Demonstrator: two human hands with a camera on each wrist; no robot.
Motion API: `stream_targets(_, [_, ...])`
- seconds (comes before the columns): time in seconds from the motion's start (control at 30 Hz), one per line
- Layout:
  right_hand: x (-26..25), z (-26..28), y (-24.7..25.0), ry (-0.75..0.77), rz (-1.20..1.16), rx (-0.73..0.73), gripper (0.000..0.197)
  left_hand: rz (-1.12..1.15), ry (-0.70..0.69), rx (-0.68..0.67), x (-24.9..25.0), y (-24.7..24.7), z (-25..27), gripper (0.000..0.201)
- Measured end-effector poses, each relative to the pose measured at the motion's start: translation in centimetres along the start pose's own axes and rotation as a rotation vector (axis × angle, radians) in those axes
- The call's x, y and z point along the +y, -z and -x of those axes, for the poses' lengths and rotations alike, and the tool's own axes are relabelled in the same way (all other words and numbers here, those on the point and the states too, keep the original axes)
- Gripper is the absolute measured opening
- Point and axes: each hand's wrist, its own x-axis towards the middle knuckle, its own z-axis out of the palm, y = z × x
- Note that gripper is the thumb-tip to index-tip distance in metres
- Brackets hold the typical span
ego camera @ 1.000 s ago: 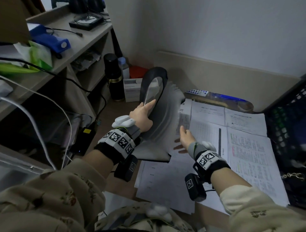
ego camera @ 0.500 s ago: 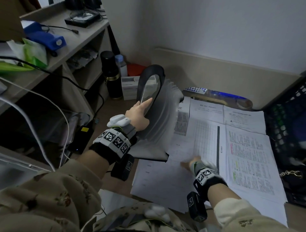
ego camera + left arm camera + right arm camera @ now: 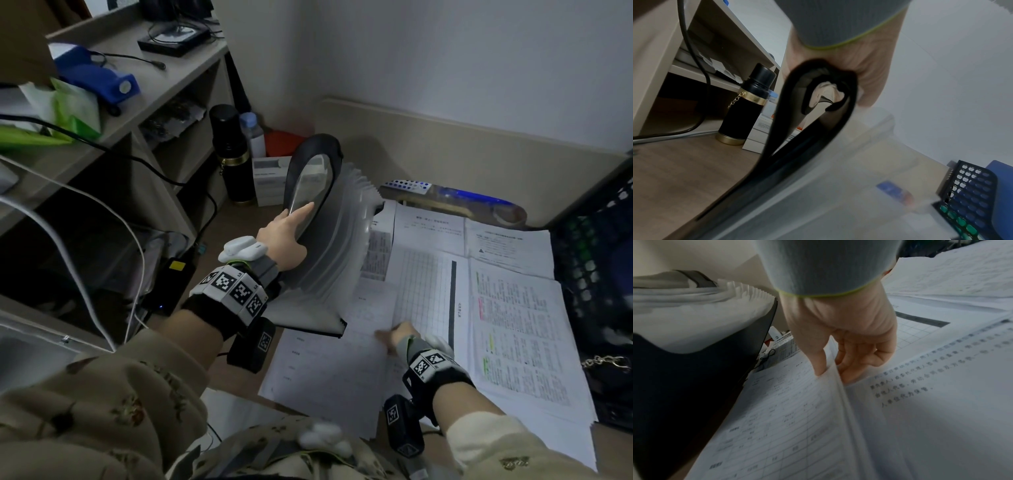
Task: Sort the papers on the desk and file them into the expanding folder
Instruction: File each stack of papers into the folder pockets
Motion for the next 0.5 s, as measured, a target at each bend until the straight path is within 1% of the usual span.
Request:
stream_targets(0.1, [-0.1,-0.2,0.2,0.014,-0.045,-0.027,0.049,-0.003,0.007,-0.003,0.0,0.0,-0.1,0.089])
stream_targets(0.23, [-0.3,0.3,1.5,0.065,-0.047,-0.053,0.039,-0.004,0.017,0.002,0.0,0.1,-0.1,0.09])
stream_targets(0.27, [-0.4,0.3,1.9,0.087,-0.053,-0.034,0.037,-0.005,0.016,0.002,0.0,0.1,-0.1,0.09])
stream_targets(0.33, [-0.2,-0.4,2.7,0.124,-0.083,0.039,0.024,-0.007,0.016,0.005,0.0,0.1,-0.1,0.09])
stream_targets(0.37, [-0.1,-1.1,3.1,0.135,-0.106,0.082,0.025,-0.006,0.017,0.006,-0.1,0.1,-0.1,0.09])
stream_targets(0.43, [0.3,-2.1,3.9,0.132,-0.167,0.199,0.04,-0.005,0.022,0.007,-0.1,0.1,-0.1,0.089])
stream_targets(0.47, [0.6,-2.3,4.2,0.127,-0.187,0.236,0.041,-0.006,0.025,0.007,-0.1,0.1,-0.1,0.089])
stream_targets(0.5, [1.0,-2.7,4.5,0.113,-0.201,0.239,0.039,-0.008,0.029,0.008,0.0,0.1,-0.1,0.089])
